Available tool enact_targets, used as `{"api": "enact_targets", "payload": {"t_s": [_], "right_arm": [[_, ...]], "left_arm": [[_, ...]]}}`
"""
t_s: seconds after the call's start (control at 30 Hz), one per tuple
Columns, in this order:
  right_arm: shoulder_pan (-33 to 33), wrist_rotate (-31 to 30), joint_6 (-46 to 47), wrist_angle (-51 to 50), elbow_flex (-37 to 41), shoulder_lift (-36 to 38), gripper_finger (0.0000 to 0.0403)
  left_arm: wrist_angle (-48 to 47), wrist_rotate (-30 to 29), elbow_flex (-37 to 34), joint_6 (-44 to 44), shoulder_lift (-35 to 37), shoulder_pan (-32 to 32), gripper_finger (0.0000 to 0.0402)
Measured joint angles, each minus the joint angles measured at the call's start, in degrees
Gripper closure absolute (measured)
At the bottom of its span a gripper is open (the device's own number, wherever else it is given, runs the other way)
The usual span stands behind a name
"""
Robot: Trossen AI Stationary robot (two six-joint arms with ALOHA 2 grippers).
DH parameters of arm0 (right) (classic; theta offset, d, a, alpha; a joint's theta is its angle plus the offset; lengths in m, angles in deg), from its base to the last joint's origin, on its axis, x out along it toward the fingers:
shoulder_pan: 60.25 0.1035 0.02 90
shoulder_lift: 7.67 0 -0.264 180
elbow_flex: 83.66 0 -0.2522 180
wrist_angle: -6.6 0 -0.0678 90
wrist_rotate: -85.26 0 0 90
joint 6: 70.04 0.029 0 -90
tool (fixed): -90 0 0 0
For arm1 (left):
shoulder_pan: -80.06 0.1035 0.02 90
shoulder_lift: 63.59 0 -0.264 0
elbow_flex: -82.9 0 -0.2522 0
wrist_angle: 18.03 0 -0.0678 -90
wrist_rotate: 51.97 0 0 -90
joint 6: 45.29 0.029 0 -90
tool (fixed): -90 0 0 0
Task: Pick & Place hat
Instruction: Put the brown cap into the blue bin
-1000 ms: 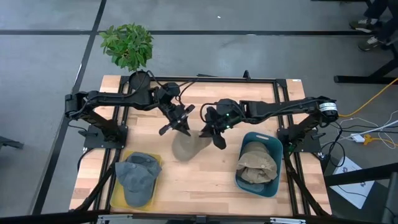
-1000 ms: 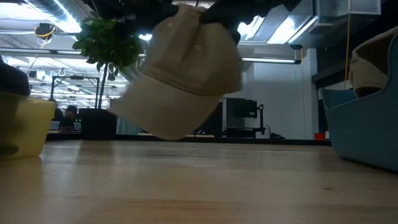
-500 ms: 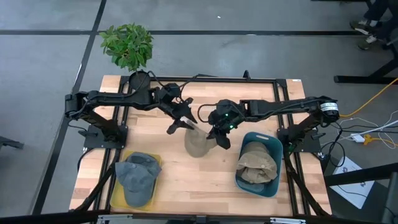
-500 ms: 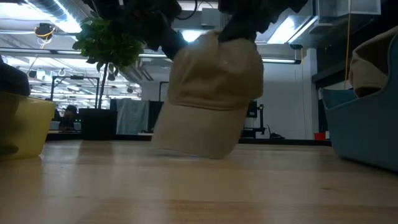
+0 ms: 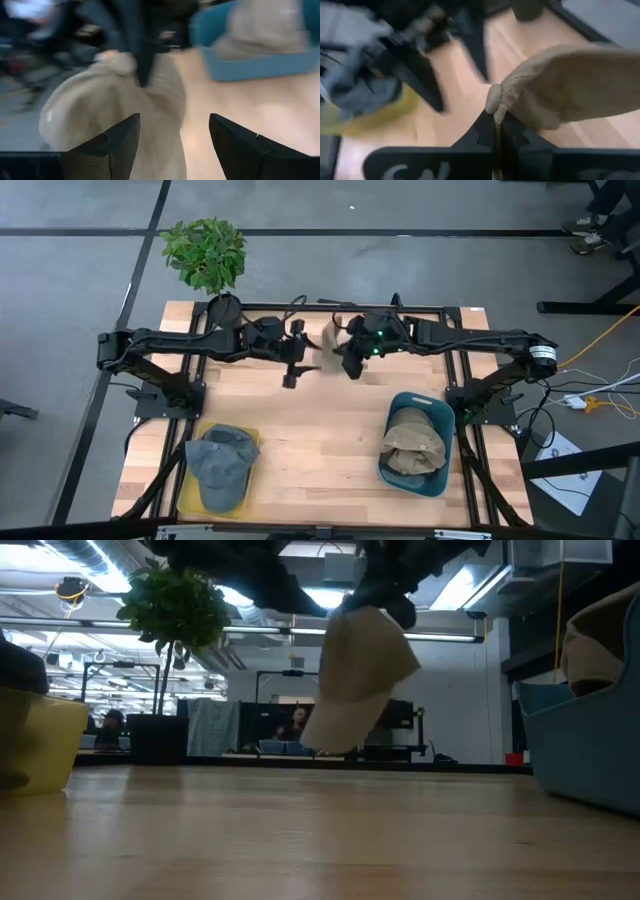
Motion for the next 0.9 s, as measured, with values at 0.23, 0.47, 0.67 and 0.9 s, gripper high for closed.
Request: {"api": "enact_targets", "payload": {"t_s": [0.23,0.47,0.67,0.9], "right_arm": [[0.1,0.0,-0.7,8.6,0.0,-1.8,0.0398],[0.3,0.1,-3.4,14.6,0.0,-1.9,0.0397],[0.4,1.4,-4.8,17.0,0.0,-1.9,0.0395],[0.4,1.3,-5.2,17.8,0.0,-1.9,0.0394]], "left_arm": [[8.2,-18.2,-0.1,2.1,-0.7,-3.0,0.0167],[8.1,-23.9,0.0,0.5,-1.0,-3.3,0.0170],[7.8,-23.5,0.0,0.4,-1.2,-3.3,0.0170],[7.8,-23.4,0.0,1.9,-1.2,-3.3,0.0219]]}}
